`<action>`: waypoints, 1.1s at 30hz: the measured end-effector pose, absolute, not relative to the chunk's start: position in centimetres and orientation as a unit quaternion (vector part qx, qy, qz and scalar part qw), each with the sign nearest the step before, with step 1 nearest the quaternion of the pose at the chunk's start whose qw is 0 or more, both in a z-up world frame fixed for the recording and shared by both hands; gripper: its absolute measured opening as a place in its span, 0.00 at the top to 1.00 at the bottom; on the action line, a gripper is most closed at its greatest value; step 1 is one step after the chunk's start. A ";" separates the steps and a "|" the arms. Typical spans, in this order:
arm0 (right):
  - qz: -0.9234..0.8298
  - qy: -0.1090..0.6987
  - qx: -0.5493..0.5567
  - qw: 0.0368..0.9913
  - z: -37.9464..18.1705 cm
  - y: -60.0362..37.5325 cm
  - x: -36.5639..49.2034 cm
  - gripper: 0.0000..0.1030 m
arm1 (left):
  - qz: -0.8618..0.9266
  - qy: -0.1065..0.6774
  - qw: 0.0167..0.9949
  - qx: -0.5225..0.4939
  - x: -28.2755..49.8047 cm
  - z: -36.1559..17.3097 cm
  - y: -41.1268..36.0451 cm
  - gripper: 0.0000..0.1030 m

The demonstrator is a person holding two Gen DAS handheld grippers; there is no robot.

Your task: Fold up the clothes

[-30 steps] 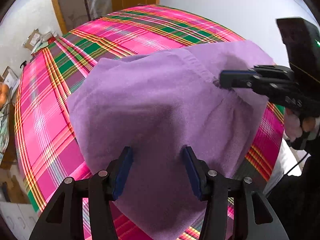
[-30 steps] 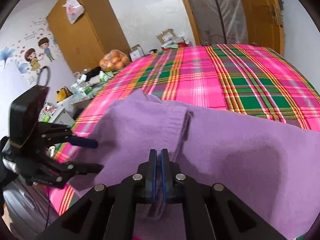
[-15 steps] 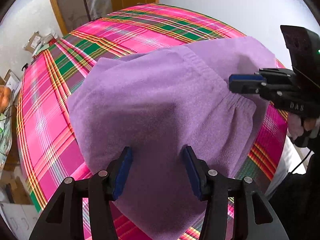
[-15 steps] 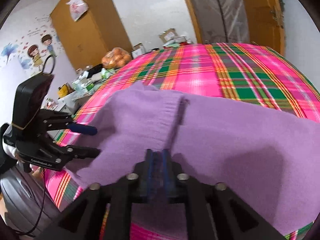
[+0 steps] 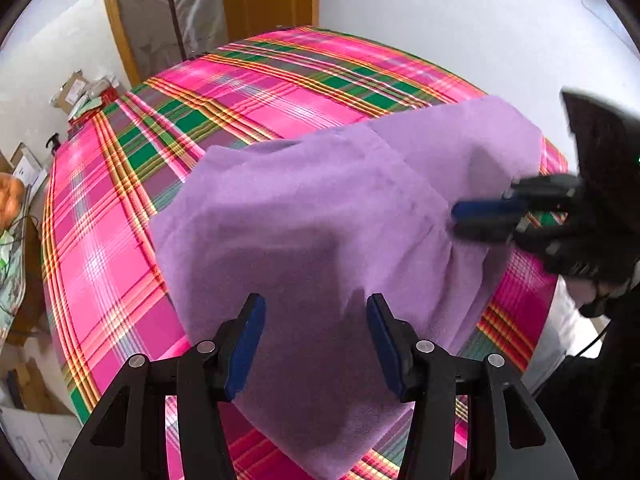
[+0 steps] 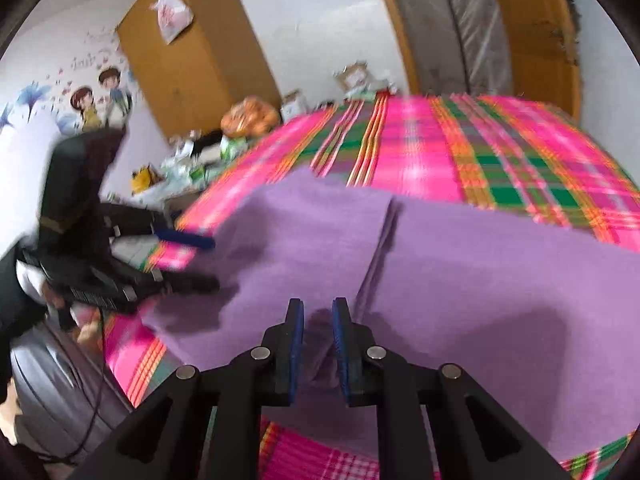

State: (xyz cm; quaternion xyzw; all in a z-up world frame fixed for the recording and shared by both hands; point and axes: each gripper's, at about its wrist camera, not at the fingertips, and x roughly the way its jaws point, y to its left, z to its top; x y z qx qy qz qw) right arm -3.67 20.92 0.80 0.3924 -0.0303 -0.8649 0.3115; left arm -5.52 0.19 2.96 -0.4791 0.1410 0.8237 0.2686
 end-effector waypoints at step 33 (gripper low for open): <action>-0.825 -0.124 0.456 0.310 -0.3 24.1 -5.0 1.00 | 0.782 0.194 0.321 -0.497 -2.8 1.3 2.7 0.47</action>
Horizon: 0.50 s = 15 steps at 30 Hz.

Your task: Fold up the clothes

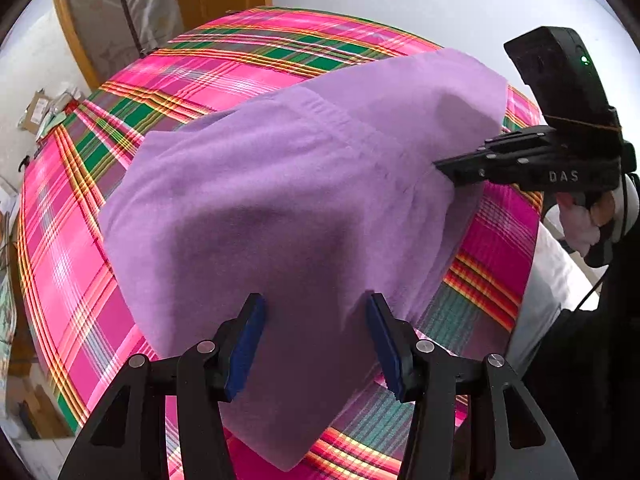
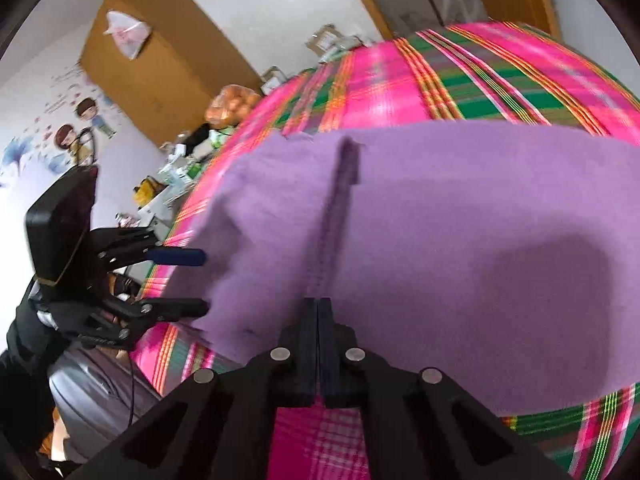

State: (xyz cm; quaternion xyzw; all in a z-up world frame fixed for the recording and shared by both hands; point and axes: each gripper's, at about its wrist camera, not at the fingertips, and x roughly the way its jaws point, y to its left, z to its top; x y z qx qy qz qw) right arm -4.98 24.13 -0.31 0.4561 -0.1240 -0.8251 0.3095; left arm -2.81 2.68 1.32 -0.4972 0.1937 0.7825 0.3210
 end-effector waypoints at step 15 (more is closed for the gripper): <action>-0.832 -0.167 0.447 0.283 0.5 23.2 -13.2 0.65 | 0.827 0.109 0.210 -0.510 -7.0 2.2 -2.3 0.47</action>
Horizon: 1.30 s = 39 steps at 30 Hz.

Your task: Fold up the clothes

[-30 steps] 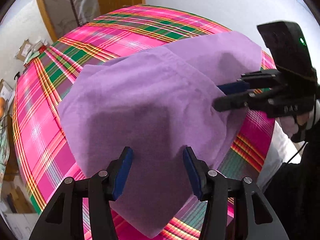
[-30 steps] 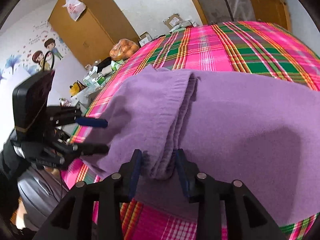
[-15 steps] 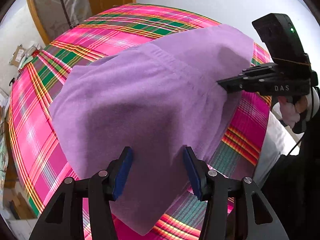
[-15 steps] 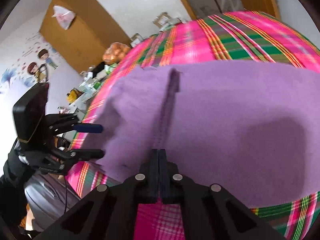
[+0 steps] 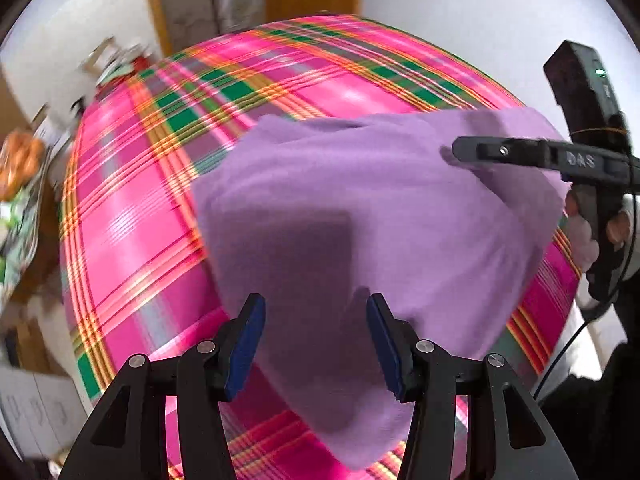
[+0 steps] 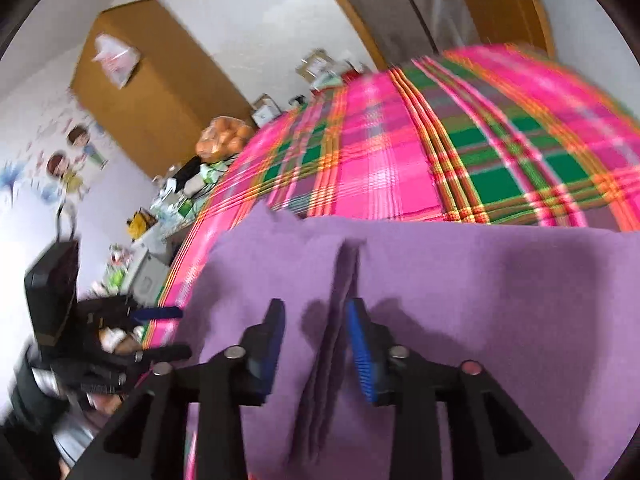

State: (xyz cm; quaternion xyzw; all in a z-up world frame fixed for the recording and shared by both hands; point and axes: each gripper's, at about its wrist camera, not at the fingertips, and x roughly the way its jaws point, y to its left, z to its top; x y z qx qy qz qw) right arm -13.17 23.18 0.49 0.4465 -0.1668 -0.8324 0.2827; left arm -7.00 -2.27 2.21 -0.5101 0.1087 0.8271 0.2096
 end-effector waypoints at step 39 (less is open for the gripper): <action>-0.825 -0.117 0.410 0.370 2.3 21.1 -13.8 0.88 | 0.803 0.163 0.283 -0.498 -5.1 2.4 0.8 0.47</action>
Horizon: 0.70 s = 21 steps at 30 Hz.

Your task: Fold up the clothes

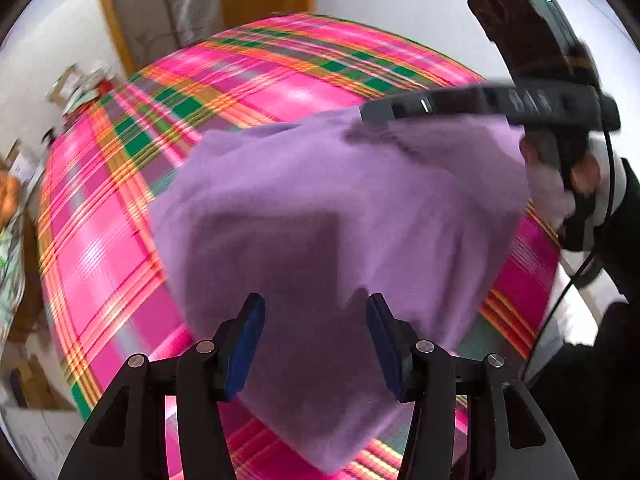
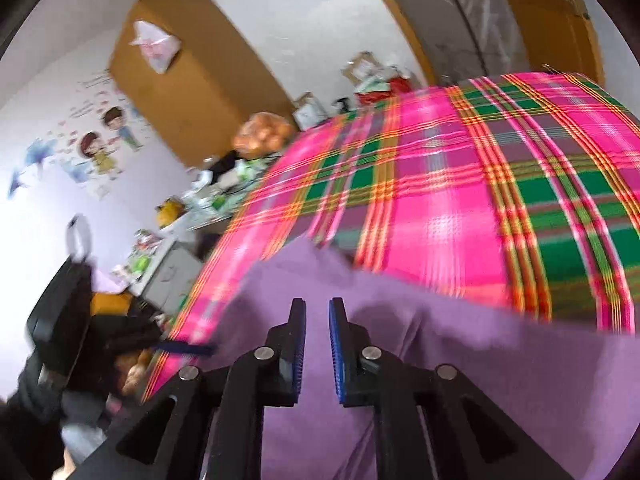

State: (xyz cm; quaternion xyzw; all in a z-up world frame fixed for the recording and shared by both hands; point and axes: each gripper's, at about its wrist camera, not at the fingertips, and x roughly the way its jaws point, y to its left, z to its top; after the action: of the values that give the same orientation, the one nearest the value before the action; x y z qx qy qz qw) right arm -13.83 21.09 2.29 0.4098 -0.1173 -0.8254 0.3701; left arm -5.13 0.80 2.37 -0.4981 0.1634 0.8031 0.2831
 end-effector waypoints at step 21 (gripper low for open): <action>-0.879 -0.171 0.403 0.190 -0.4 37.4 -9.2 0.62 | 0.795 0.209 0.275 -0.499 -3.9 1.1 2.0 0.47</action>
State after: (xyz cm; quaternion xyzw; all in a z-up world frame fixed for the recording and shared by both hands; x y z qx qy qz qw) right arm -9.21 37.43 -0.40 0.4030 -0.1710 -0.8788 0.1899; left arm -3.86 1.99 1.10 -0.4989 0.2095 0.7948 0.2747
